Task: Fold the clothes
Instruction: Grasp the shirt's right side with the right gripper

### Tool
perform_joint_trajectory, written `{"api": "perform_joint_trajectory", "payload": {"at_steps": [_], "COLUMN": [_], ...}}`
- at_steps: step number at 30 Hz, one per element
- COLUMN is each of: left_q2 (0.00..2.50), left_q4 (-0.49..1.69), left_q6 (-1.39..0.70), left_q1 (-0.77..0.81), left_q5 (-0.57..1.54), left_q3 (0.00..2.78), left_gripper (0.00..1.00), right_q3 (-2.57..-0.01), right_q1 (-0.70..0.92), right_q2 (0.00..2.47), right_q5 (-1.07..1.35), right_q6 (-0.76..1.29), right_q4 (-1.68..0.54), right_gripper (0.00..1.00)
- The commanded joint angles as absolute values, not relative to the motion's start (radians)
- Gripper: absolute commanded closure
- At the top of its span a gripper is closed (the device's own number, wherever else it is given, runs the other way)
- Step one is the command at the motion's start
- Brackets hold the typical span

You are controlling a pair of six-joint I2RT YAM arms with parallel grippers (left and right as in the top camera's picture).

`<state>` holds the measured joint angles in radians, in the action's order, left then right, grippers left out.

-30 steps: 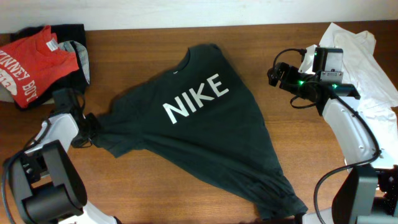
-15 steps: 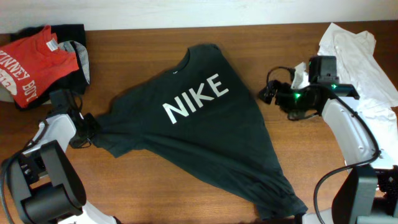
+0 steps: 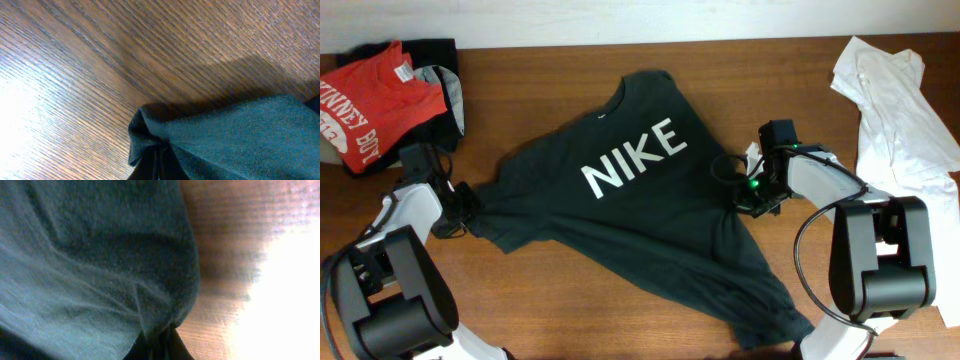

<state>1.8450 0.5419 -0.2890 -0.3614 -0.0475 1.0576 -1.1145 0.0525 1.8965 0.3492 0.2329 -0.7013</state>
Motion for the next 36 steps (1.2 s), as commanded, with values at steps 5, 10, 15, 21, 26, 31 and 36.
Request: {"api": "perform_joint_trajectory", "payload": {"at_steps": [5,10,15,21,26,31,36], "left_q2": [1.903,1.903,1.903,1.903,1.903,1.903,1.903], "left_q4": [0.553,0.553,0.560,0.577,0.580,0.580,0.575], "left_q6": [-0.303,-0.303,-0.303,-0.303,-0.303,-0.303,-0.303], "left_q1": [-0.368,-0.368,-0.368,-0.368,-0.368,-0.368,-0.368], "left_q5": [-0.040,-0.035,0.013,0.013,0.012,0.012,0.012], "left_q3": [1.024,1.024,1.024,1.022,1.022,1.021,1.021], "left_gripper": [0.99,0.99,0.98,0.98,0.98,0.98,0.98], "right_q3": [-1.784,-2.011,-1.939,-1.753,-1.499,-1.418,-1.416], "right_q1": [0.058,0.050,0.142,0.189,0.189,0.152,0.147], "right_q2": [1.925,1.925,1.927,1.940,1.993,1.993,2.006], "right_q5": [0.162,0.182,0.281,0.274,0.260,0.252,0.232], "right_q6": [0.214,0.218,0.271,0.271,0.339,0.383,0.419], "right_q4": [-0.692,-0.900,-1.197,-1.106,-0.873,-0.718,-0.593], "right_gripper": [0.96,0.01,0.01,0.01,0.01,0.01,0.01]}}
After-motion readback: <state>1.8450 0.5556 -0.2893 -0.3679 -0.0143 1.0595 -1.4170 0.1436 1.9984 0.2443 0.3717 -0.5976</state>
